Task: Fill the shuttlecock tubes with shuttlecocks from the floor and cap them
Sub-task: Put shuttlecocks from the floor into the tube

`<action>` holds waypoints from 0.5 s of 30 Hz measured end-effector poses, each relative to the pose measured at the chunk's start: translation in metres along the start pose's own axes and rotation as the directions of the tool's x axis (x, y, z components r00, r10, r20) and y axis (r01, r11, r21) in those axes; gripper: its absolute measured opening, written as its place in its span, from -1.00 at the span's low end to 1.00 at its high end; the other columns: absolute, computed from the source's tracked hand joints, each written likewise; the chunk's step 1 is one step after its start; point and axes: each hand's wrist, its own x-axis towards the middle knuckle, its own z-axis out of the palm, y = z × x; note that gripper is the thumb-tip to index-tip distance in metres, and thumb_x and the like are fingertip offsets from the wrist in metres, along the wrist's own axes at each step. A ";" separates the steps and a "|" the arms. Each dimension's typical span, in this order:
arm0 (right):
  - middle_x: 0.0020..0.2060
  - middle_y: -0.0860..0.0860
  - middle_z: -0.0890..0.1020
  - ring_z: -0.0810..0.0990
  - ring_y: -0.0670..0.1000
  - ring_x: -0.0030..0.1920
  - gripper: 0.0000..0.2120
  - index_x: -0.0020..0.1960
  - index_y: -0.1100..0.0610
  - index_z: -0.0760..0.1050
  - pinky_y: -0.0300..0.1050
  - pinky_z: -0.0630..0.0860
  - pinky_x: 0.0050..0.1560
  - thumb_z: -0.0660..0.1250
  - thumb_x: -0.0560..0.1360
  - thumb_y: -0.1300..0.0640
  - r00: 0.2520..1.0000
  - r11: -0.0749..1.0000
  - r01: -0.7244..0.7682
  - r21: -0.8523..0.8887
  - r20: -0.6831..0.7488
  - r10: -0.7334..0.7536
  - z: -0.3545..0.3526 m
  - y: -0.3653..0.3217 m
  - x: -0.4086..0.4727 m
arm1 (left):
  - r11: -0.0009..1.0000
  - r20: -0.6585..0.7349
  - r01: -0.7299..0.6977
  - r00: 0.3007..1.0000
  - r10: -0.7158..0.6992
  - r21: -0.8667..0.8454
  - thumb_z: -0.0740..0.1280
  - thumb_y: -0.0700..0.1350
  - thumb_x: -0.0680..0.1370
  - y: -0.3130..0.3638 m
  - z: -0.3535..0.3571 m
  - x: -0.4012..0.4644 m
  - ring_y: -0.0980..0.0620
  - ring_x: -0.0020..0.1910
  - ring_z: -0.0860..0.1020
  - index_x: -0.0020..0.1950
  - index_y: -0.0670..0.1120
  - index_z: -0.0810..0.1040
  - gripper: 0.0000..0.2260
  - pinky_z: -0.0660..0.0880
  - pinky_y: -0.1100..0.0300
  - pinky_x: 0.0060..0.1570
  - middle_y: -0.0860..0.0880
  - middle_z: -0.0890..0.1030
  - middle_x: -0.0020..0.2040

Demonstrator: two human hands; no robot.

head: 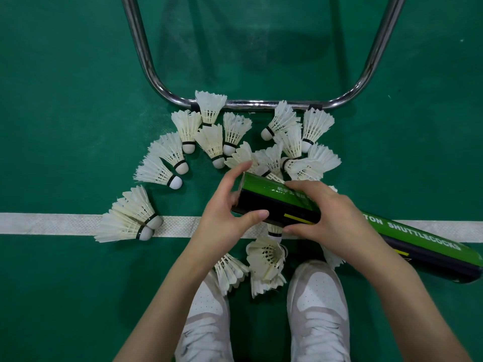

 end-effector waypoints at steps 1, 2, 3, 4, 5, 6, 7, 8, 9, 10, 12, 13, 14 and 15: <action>0.23 -0.17 0.42 0.41 -0.08 0.19 -0.32 0.33 -0.16 0.28 0.02 0.32 0.25 0.48 0.28 -0.09 1.000 1.000 0.003 0.000 0.002 -0.003 0.000 -0.001 0.000 | 1.000 -0.019 0.002 1.000 -0.002 0.013 0.47 -0.26 0.42 -0.001 -0.002 0.001 0.12 -0.03 0.62 0.31 0.26 0.29 -0.35 0.51 0.27 0.06 0.07 0.66 -0.07; 0.22 -0.16 0.43 0.40 -0.08 0.19 -0.32 0.33 -0.16 0.28 0.01 0.32 0.25 0.48 0.28 -0.09 1.000 1.000 0.007 0.002 0.004 -0.007 0.000 -0.002 0.001 | 0.999 -0.036 0.002 0.999 -0.001 0.032 0.49 -0.23 0.40 -0.002 -0.005 0.001 0.11 -0.04 0.62 0.32 0.25 0.29 -0.34 0.51 0.24 0.08 0.05 0.67 -0.08; 0.22 -0.15 0.43 0.40 -0.08 0.19 -0.32 0.33 -0.16 0.28 -0.01 0.31 0.25 0.48 0.28 -0.09 1.000 1.000 0.010 0.004 0.004 -0.010 0.001 -0.002 0.002 | 0.999 -0.050 0.003 0.999 -0.001 0.053 0.51 -0.21 0.39 -0.003 -0.009 0.002 0.10 -0.03 0.61 0.33 0.24 0.29 -0.34 0.49 0.21 0.10 0.04 0.66 -0.08; 0.22 -0.15 0.43 0.39 -0.08 0.18 -0.32 0.33 -0.17 0.28 -0.02 0.30 0.24 0.48 0.28 -0.09 1.000 1.000 0.013 0.006 0.002 -0.013 0.000 -0.003 0.002 | 0.998 -0.066 0.006 0.998 -0.001 0.065 0.51 -0.19 0.38 -0.003 -0.012 0.002 0.10 -0.01 0.61 0.34 0.23 0.30 -0.34 0.47 0.19 0.13 0.03 0.66 -0.08; 0.22 -0.15 0.43 0.39 -0.08 0.18 -0.32 0.33 -0.17 0.28 -0.04 0.30 0.24 0.48 0.28 -0.08 1.000 1.000 0.014 0.010 0.000 -0.014 0.000 -0.004 0.003 | 0.998 -0.085 0.010 0.996 -0.004 0.068 0.51 -0.17 0.38 -0.003 -0.016 0.002 0.12 0.02 0.60 0.35 0.20 0.30 -0.34 0.45 0.20 0.16 0.03 0.66 -0.07; 0.22 -0.16 0.43 0.39 -0.09 0.18 -0.32 0.33 -0.17 0.28 -0.05 0.30 0.24 0.48 0.29 -0.08 1.000 1.000 0.015 0.013 -0.003 -0.014 0.000 -0.005 0.004 | 0.998 -0.105 0.014 0.994 -0.006 0.068 0.51 -0.15 0.37 -0.003 -0.020 0.002 0.15 0.05 0.60 0.36 0.18 0.31 -0.34 0.43 0.21 0.20 0.05 0.67 -0.06; 0.23 -0.16 0.42 0.38 -0.09 0.18 -0.33 0.33 -0.16 0.28 -0.07 0.29 0.23 0.48 0.29 -0.07 1.000 1.000 0.016 0.017 -0.005 -0.016 0.000 -0.005 0.005 | 0.997 -0.125 0.016 0.992 -0.007 0.070 0.51 -0.12 0.36 -0.003 -0.025 0.002 0.17 0.07 0.59 0.38 0.15 0.31 -0.34 0.42 0.22 0.23 0.08 0.67 -0.05; 0.23 -0.16 0.42 0.38 -0.10 0.19 -0.33 0.33 -0.16 0.28 -0.08 0.29 0.23 0.48 0.29 -0.07 1.000 1.000 0.018 0.019 -0.007 -0.018 0.000 -0.006 0.006 | 0.997 -0.149 0.020 0.989 -0.009 0.073 0.50 -0.06 0.34 -0.003 -0.031 0.001 0.19 0.08 0.59 0.39 0.14 0.32 -0.34 0.41 0.23 0.25 0.09 0.67 -0.04; 0.23 -0.16 0.42 0.38 -0.09 0.20 -0.33 0.33 -0.16 0.29 -0.07 0.30 0.23 0.48 0.29 -0.07 1.000 0.999 0.021 0.024 -0.008 -0.021 0.000 -0.006 0.008 | 0.997 -0.175 0.025 0.984 -0.012 0.070 0.48 -0.01 0.32 -0.004 -0.036 0.001 0.19 0.10 0.58 0.39 0.13 0.33 -0.33 0.41 0.22 0.26 0.09 0.67 -0.03; 0.23 -0.16 0.43 0.39 -0.09 0.20 -0.33 0.33 -0.15 0.29 -0.06 0.31 0.22 0.48 0.29 -0.07 1.000 0.999 0.026 0.030 -0.009 -0.026 0.001 -0.007 0.009 | 0.997 -0.205 0.033 0.979 -0.018 0.067 0.47 0.02 0.30 -0.006 -0.042 0.000 0.18 0.11 0.58 0.38 0.13 0.34 -0.33 0.41 0.21 0.27 0.10 0.66 0.00; 0.23 -0.15 0.43 0.40 -0.08 0.20 -0.33 0.32 -0.16 0.29 -0.04 0.33 0.22 0.48 0.28 -0.09 0.999 0.999 0.039 0.037 -0.009 -0.039 0.002 -0.009 0.011 | 0.997 -0.283 0.042 0.959 -0.022 0.067 0.45 0.03 0.33 -0.012 -0.053 0.000 0.14 0.15 0.57 0.35 0.15 0.37 -0.39 0.41 0.17 0.26 0.11 0.64 0.05; 0.22 -0.15 0.43 0.40 -0.08 0.19 -0.33 0.32 -0.16 0.29 -0.03 0.34 0.22 0.47 0.28 -0.09 0.999 0.998 0.043 0.035 -0.004 -0.043 0.003 -0.010 0.012 | 0.997 -0.334 0.042 0.942 -0.017 0.067 0.45 -0.01 0.37 -0.016 -0.059 0.001 0.12 0.17 0.55 0.34 0.15 0.39 -0.45 0.41 0.17 0.26 0.13 0.62 0.08; 0.22 -0.15 0.43 0.41 -0.08 0.19 -0.34 0.32 -0.16 0.29 -0.03 0.34 0.22 0.47 0.28 -0.10 0.999 0.998 0.045 0.032 0.001 -0.045 0.003 -0.010 0.012 | 0.997 -0.392 0.038 0.920 -0.007 0.070 0.45 -0.08 0.42 -0.020 -0.063 0.002 0.11 0.20 0.53 0.33 0.13 0.40 -0.49 0.41 0.19 0.26 0.13 0.60 0.11; 0.22 -0.16 0.43 0.41 -0.08 0.18 -0.34 0.32 -0.16 0.29 -0.03 0.34 0.21 0.47 0.28 -0.10 0.999 0.998 0.047 0.029 0.005 -0.047 0.004 -0.010 0.013 | 0.996 -0.453 0.035 0.892 0.004 0.079 0.44 -0.15 0.46 -0.024 -0.068 0.004 0.12 0.22 0.51 0.33 0.11 0.40 -0.51 0.40 0.22 0.26 0.13 0.57 0.13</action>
